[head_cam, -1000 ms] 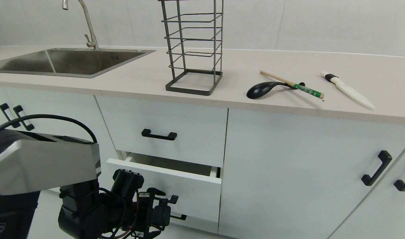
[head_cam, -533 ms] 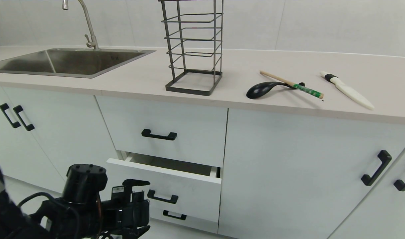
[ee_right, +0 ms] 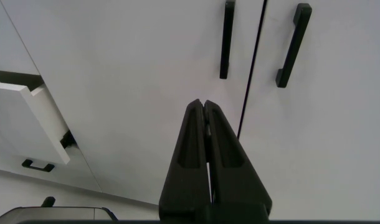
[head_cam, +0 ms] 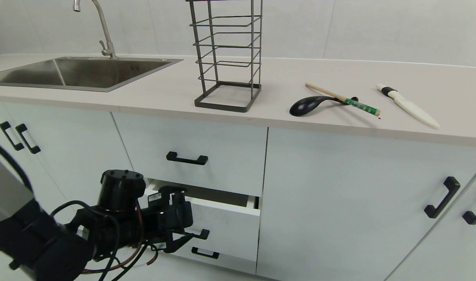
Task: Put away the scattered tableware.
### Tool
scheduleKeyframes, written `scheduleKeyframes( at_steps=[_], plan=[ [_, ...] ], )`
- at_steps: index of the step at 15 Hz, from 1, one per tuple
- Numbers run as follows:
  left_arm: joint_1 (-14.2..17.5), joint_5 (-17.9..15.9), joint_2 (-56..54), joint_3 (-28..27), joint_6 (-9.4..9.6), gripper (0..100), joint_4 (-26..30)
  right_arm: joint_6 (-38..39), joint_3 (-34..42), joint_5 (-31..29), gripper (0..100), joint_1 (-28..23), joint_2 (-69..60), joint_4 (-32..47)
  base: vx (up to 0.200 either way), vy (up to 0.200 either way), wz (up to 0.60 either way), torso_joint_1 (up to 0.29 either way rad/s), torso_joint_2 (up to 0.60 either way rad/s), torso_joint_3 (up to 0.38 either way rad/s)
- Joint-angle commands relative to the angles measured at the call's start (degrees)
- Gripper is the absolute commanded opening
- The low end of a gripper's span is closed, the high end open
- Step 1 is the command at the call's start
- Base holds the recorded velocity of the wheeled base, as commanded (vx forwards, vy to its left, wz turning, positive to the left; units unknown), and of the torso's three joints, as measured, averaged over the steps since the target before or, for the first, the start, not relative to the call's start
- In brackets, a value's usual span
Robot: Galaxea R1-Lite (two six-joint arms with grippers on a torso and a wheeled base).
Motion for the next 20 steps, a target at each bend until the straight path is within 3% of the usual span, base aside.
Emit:
scheduleKeyframes(
  at_steps=[1, 4, 10, 13, 15, 16, 17, 20],
  plan=[
    [-0.07, 0.05, 8.98, -4.28, -0.03, 100, -0.16, 0.00, 0.00, 0.01, 0, 0.01, 0.05, 0.00, 0.000, 0.000, 0.00, 0.000, 0.00, 0.000],
    [0.10, 0.05, 12.67, -8.15, 0.15, 100, -0.16, 0.00, 0.00, 0.01, 0, 0.01, 0.05, 0.00, 0.000, 0.000, 0.00, 0.000, 0.00, 0.000],
    [0.54, -0.03, 13.28, -4.54, 1.47, 100, -0.51, 0.00, 0.00, 0.01, 0, 0.01, 0.05, 0.00, 0.000, 0.000, 0.00, 0.000, 0.00, 0.000],
    [0.54, -0.03, 7.74, 3.72, 1.29, 100, -3.59, 0.00, 0.00, 0.01, 0, 0.01, 0.05, 0.00, 0.000, 0.000, 0.00, 0.000, 0.00, 0.000],
    [-0.07, 0.05, 0.80, 10.84, 1.20, 100, -3.76, 0.00, 0.00, 0.01, 0, 0.01, 0.05, 0.00, 0.000, 0.000, 0.00, 0.000, 0.00, 0.000],
    [-0.07, 0.05, 0.80, 10.84, 1.20, 100, -3.76, 0.00, 0.00, 0.01, 0, 0.01, 0.05, 0.00, 0.000, 0.000, 0.00, 0.000, 0.00, 0.000],
    [-0.16, 0.05, -4.74, 15.49, 1.12, 100, -3.24, 0.00, 0.00, 0.01, 0, 0.01, 0.05, 0.00, 0.000, 0.000, 0.00, 0.000, 0.00, 0.000],
    [-0.42, -0.03, -8.25, 17.78, 1.12, 100, -3.15, 0.00, 0.00, 0.01, 0, 0.01, 0.05, 0.00, 0.000, 0.000, 0.00, 0.000, 0.00, 0.000]
  ],
)
